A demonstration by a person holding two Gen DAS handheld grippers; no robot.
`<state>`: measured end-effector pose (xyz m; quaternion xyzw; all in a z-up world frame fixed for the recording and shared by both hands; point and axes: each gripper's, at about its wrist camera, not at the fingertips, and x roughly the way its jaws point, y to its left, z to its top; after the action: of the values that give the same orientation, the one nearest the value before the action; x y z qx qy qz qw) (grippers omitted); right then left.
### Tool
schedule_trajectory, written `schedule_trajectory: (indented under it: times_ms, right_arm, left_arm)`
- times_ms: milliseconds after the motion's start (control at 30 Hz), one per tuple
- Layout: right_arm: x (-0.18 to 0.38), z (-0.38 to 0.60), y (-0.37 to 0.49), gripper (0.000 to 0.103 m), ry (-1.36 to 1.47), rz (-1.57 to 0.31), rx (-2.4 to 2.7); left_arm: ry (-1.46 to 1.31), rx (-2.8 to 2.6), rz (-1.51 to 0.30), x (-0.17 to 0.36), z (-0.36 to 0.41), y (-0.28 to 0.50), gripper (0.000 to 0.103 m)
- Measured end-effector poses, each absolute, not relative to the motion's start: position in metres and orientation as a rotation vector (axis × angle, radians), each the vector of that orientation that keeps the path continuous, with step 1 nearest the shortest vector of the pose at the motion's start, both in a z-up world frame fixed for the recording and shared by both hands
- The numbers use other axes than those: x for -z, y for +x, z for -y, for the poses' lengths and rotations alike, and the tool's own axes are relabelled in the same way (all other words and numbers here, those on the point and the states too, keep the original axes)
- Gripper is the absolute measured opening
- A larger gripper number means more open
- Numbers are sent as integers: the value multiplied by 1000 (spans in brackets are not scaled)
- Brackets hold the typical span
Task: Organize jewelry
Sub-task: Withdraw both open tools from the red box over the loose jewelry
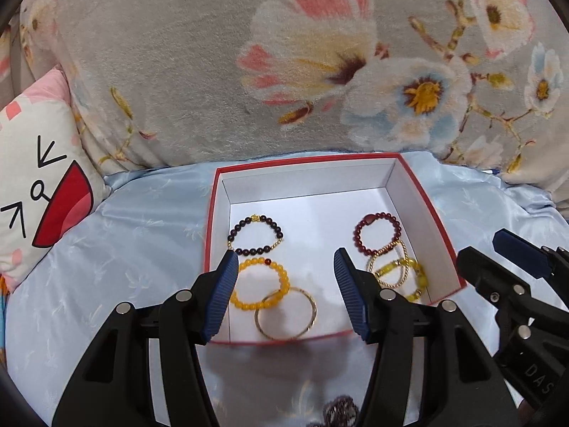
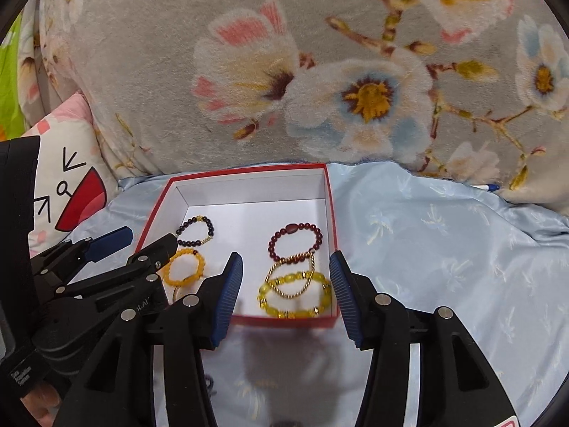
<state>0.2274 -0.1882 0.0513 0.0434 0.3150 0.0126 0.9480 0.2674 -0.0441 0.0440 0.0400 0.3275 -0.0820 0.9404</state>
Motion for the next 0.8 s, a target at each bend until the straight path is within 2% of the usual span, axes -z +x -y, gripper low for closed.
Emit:
schedule_trajectory:
  times_ms: [433,800]
  right_arm:
    - [-43,191,159,50,95,-672,-28]
    - [-7,205,116,50,105,-750,4]
  left_arm:
    - [73,188,-691,-40,37,207,53]
    - [56,181,-775,-2,22,166,53]
